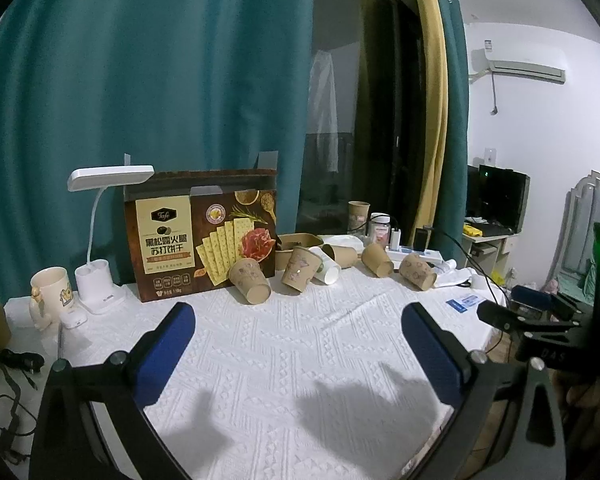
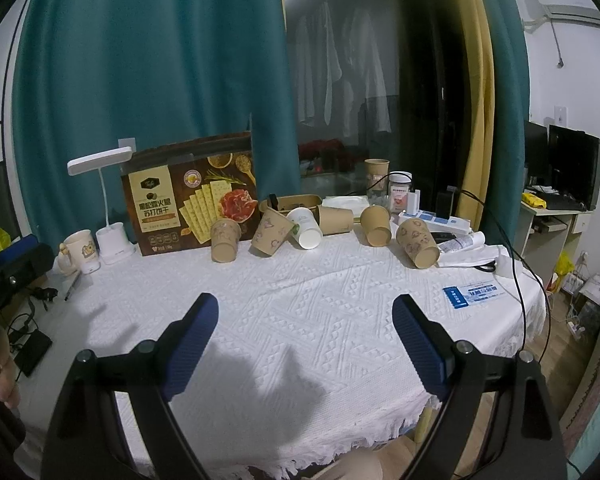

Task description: Flip cup upright

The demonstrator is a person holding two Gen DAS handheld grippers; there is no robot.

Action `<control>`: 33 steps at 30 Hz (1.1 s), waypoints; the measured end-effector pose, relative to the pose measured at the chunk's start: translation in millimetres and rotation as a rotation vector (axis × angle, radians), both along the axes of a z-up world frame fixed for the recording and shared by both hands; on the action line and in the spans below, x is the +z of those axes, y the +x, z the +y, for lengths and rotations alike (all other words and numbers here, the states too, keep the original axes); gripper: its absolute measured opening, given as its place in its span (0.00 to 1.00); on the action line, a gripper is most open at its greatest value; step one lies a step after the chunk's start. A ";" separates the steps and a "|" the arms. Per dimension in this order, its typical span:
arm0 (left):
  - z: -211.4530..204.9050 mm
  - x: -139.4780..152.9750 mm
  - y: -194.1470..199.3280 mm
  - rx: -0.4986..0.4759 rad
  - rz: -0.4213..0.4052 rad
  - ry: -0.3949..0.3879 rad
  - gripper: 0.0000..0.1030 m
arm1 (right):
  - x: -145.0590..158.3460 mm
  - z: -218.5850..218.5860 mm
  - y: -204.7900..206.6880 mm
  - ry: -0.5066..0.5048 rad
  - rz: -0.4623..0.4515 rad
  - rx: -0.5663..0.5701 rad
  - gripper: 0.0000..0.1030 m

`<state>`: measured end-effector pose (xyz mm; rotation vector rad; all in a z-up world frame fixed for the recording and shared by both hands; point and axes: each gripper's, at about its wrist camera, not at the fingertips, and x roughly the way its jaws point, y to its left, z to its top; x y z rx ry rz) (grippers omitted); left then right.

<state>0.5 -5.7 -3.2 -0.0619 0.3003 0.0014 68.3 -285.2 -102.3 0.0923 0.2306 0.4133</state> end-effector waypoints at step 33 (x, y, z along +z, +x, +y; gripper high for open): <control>-0.4 -2.3 1.4 -0.002 0.003 -0.005 1.00 | 4.4 0.0 0.6 0.001 0.007 0.000 0.85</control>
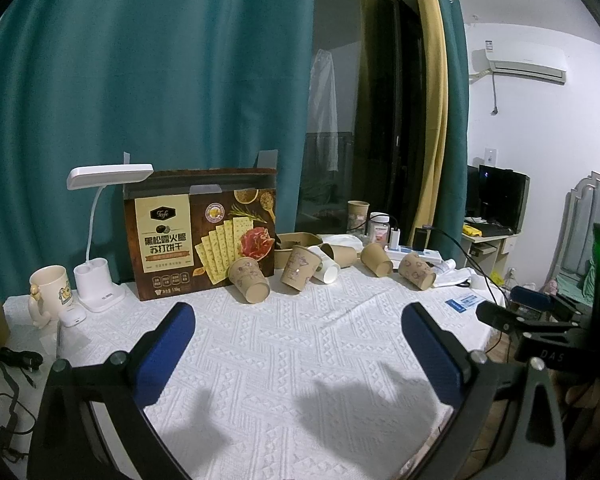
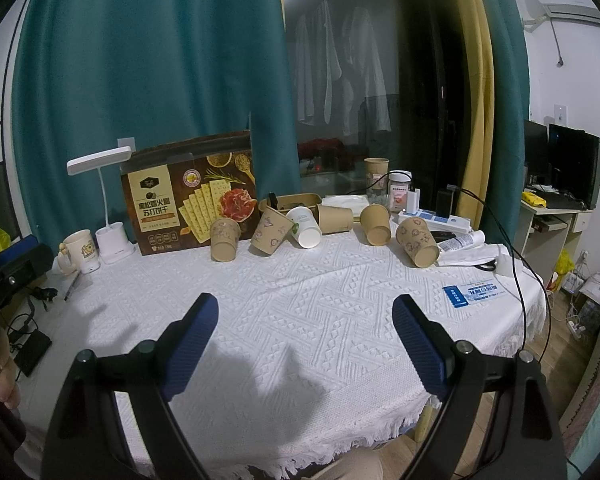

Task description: Flip cup upright

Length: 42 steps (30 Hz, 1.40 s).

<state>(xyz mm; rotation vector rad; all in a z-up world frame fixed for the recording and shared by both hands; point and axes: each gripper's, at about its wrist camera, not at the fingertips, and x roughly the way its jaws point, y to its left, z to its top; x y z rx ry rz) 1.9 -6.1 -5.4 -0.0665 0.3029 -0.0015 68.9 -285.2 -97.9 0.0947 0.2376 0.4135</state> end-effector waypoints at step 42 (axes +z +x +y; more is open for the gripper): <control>9.2 -11.8 49.3 -0.072 0.098 -0.023 1.00 | -8.9 8.7 60.6 -0.049 0.113 -0.001 0.85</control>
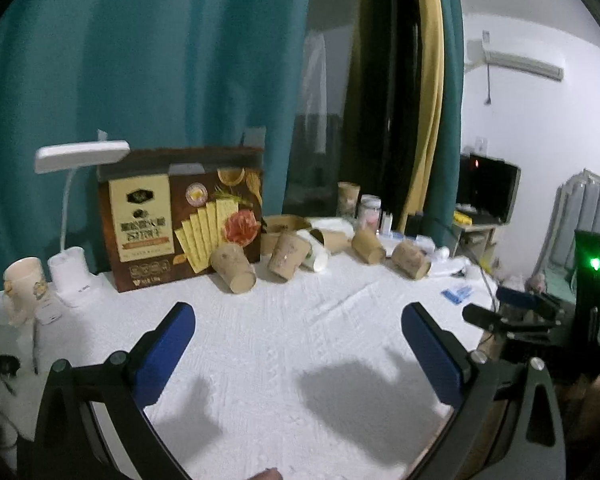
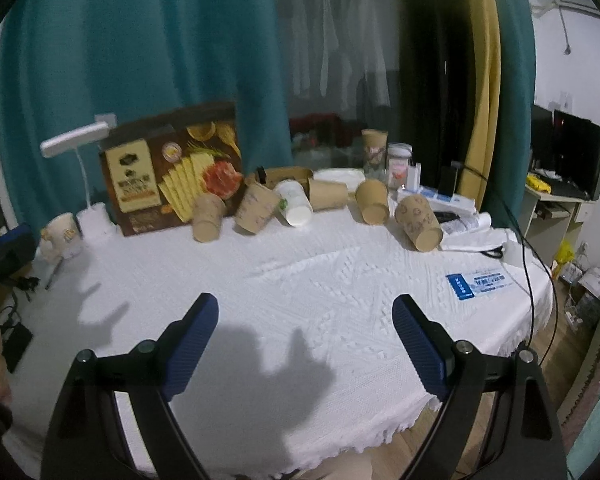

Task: Flip cup upright
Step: 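Move the left tool toward the tipped brown floral paper cup by the cracker box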

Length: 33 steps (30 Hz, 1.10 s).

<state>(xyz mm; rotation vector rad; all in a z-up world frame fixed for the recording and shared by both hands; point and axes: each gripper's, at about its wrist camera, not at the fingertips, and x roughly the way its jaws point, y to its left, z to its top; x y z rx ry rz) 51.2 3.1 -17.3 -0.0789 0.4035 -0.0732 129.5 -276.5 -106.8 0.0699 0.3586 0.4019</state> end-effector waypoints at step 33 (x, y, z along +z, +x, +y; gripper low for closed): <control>113.8 -137.8 342.6 0.119 0.541 -0.300 0.85 | -39.6 8.8 203.1 0.043 0.317 -0.046 0.85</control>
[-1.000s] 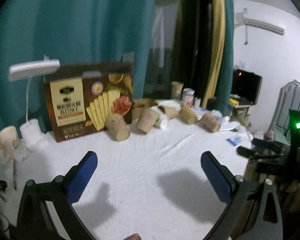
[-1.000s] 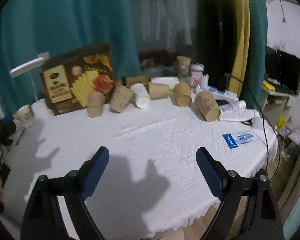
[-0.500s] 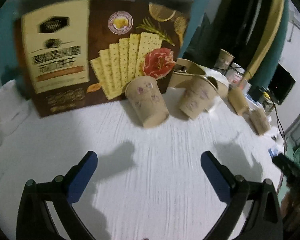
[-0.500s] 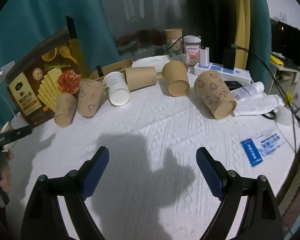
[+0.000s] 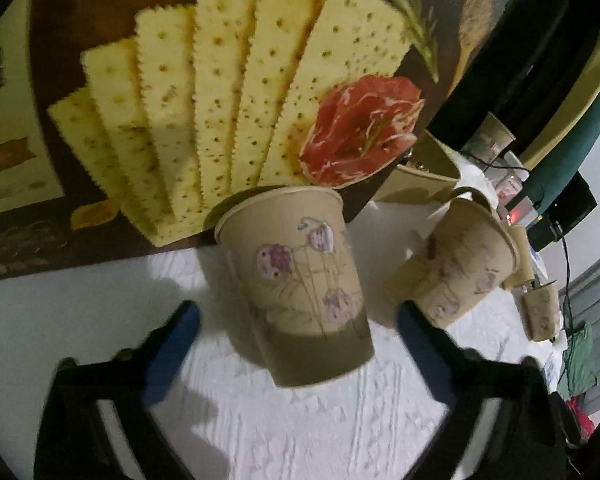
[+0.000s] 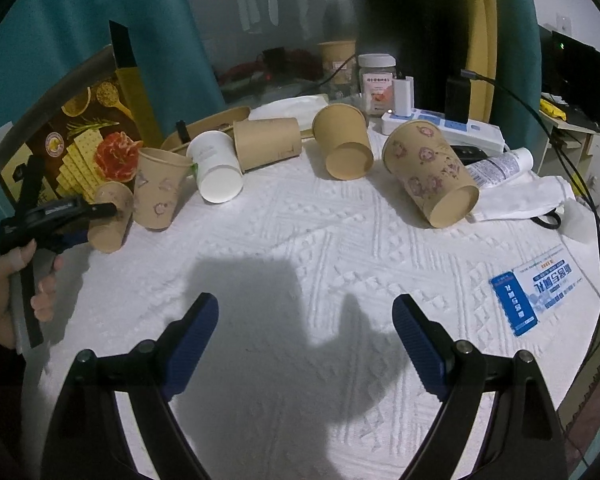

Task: Flip cup upright
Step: 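Move the left tool toward the tipped brown floral paper cup by the cracker box, then close the left gripper on the cup body and lift it off the table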

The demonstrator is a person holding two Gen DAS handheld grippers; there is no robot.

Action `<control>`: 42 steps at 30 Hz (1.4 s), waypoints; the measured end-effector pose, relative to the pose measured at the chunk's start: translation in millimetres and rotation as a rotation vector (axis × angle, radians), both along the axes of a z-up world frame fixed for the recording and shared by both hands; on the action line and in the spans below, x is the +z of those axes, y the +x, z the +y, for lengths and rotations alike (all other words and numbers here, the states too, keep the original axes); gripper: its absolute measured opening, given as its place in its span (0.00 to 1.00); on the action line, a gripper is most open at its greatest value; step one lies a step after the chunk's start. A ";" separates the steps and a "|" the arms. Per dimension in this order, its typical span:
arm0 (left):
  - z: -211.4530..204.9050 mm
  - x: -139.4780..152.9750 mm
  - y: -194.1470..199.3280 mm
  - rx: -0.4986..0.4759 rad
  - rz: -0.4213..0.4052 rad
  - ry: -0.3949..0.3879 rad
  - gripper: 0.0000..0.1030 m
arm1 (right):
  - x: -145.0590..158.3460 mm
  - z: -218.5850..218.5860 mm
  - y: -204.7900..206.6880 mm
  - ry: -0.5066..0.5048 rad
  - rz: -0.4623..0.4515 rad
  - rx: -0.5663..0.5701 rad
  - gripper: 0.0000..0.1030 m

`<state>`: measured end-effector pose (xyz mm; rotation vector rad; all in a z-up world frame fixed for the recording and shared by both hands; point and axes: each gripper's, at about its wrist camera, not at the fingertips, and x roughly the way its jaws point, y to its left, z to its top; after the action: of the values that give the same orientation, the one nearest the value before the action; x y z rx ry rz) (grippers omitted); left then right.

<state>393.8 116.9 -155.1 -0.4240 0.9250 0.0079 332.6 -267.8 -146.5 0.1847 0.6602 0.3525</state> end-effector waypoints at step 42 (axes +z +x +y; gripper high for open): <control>-131.7 -3.9 -258.5 -0.218 0.104 -0.204 0.60 | -28.6 -17.2 -168.5 0.031 0.056 0.069 0.85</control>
<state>135.3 -14.8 -159.0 -0.5128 1.0752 -0.2678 164.1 -285.0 -175.1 0.2018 0.7180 0.4251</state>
